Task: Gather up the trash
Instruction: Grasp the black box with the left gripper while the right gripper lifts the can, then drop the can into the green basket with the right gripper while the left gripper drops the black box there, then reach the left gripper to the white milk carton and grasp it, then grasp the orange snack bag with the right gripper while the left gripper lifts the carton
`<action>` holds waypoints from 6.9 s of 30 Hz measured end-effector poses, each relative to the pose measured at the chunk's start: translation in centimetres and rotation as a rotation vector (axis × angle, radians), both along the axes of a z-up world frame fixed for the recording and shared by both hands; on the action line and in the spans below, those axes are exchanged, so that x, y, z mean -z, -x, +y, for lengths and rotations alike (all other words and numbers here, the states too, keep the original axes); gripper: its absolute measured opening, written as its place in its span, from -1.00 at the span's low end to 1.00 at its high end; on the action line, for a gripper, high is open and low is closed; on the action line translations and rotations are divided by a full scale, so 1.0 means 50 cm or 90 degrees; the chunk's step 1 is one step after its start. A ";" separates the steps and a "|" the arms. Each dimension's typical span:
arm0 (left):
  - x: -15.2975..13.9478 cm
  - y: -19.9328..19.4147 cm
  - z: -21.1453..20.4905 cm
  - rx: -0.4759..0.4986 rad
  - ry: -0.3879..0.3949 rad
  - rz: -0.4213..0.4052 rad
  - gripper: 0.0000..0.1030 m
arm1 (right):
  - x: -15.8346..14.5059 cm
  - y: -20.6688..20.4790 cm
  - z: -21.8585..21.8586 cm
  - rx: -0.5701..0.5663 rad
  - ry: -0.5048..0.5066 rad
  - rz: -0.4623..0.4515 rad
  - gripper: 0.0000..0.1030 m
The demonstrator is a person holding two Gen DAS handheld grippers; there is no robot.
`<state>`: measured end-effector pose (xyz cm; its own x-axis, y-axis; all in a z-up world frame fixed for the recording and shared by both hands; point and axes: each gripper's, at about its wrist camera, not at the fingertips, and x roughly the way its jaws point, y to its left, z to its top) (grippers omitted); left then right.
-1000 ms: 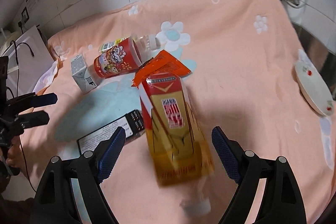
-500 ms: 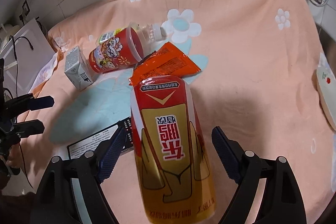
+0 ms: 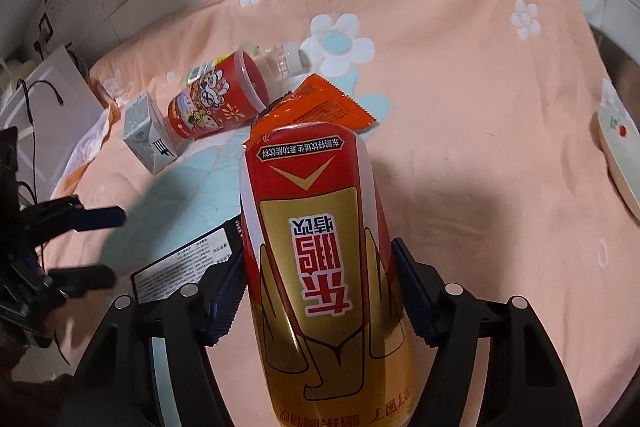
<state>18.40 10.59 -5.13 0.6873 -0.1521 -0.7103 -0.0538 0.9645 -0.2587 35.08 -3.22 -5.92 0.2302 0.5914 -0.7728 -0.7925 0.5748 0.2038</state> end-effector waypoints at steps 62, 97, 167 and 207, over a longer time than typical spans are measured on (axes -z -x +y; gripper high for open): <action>-0.020 0.066 -0.439 0.311 0.007 -0.049 -0.12 | 0.050 0.473 -0.601 0.463 -0.009 -0.035 0.38; -0.028 0.111 -0.397 0.272 -0.018 -0.033 0.22 | -0.014 0.503 -0.542 0.419 -0.056 -0.074 0.49; 0.023 -0.094 0.395 -0.467 0.116 0.143 0.16 | -0.001 0.222 -0.072 0.122 -0.056 -0.038 0.50; 0.042 -0.109 0.372 -0.289 0.056 0.178 0.06 | 0.074 -0.054 0.272 0.228 0.006 -0.027 0.06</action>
